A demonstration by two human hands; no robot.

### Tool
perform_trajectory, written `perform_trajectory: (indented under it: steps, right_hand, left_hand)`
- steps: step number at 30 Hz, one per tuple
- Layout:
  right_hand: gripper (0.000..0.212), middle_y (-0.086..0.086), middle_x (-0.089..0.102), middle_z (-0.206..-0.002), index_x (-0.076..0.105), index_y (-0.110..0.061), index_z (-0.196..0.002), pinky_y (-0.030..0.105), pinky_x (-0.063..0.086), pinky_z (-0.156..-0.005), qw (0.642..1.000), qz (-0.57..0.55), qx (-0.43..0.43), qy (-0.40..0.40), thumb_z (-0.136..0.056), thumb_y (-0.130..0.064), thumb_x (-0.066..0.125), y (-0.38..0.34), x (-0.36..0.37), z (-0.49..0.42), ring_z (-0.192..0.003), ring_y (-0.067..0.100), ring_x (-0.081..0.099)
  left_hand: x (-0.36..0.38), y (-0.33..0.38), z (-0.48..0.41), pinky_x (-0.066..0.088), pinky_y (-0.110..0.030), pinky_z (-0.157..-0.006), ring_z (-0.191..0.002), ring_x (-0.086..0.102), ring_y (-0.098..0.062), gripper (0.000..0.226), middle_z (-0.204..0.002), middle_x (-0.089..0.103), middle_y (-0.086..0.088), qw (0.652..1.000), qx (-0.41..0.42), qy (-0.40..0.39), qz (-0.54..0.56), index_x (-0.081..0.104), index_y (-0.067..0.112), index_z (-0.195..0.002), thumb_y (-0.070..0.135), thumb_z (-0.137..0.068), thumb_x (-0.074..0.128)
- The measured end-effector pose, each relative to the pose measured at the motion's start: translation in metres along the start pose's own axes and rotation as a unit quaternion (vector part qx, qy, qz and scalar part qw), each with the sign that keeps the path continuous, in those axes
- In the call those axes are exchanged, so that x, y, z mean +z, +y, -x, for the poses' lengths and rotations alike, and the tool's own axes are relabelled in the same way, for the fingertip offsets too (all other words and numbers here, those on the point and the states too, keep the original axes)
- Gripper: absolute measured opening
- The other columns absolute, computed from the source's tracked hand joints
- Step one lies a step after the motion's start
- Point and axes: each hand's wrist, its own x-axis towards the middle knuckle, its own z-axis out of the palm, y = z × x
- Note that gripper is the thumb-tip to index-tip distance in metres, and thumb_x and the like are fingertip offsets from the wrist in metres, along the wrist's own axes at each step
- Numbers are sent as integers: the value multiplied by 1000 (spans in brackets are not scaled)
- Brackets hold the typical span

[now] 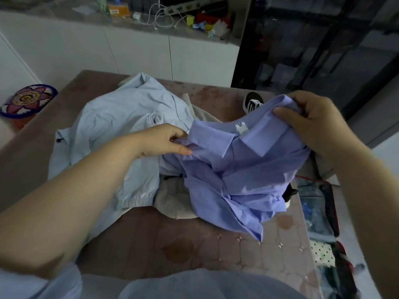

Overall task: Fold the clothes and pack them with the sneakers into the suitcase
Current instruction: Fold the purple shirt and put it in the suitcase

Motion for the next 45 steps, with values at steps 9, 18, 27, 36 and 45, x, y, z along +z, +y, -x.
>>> perform_trajectory:
  steps: [9, 18, 27, 36, 45]
  right_hand:
    - [25, -13, 69, -63, 72, -32, -71, 13, 51, -55, 964, -257, 67, -29, -84, -25, 52, -29, -56, -3, -57, 2, 63]
    - [20, 4, 59, -80, 67, -4, -101, 7, 41, -65, 978, 50, 197, 36, -82, -5, 60, 78, 57, -84, -81, 12, 52]
    - [52, 5, 49, -132, 52, -17, -127, 28, 29, -101, 938, 154, 145, -275, -79, -26, 72, 107, 112, 52, -123, 24, 43]
    - [30, 2, 63, -94, 72, -23, -96, 41, 50, -73, 969, 124, 80, -197, -68, -34, 67, 110, 143, 130, -82, 30, 61]
    - [11, -4, 64, -85, 65, -17, -88, 3, 39, -67, 970, -10, 159, -182, -90, -9, 59, 94, 113, 92, -77, 0, 57]
  left_hand:
    - [-91, 61, 54, 44, -8, -49, -53, 58, 3, 44, -62, 66, 11, 987, 122, 17, 101, 66, 27, -69, 66, -50, 74]
    - [-78, -49, -59, 43, -23, -80, -89, 56, -12, 49, -114, 54, -19, 965, -69, 225, -117, 46, 5, -127, 6, -82, 66]
    - [37, -102, -1, 33, -20, -89, -99, 55, -16, 47, -105, 67, -6, 970, 93, 114, -195, 67, 12, -107, 46, -74, 67]
    - [75, -123, 25, 29, -23, -78, -89, 44, -7, 37, -84, 69, 10, 915, 181, 150, -327, 72, 26, -84, 52, -64, 55]
    - [78, -121, 17, 26, -24, -79, -89, 56, -17, 29, -84, 65, 10, 913, 147, 85, -370, 70, 25, -81, 39, -56, 73]
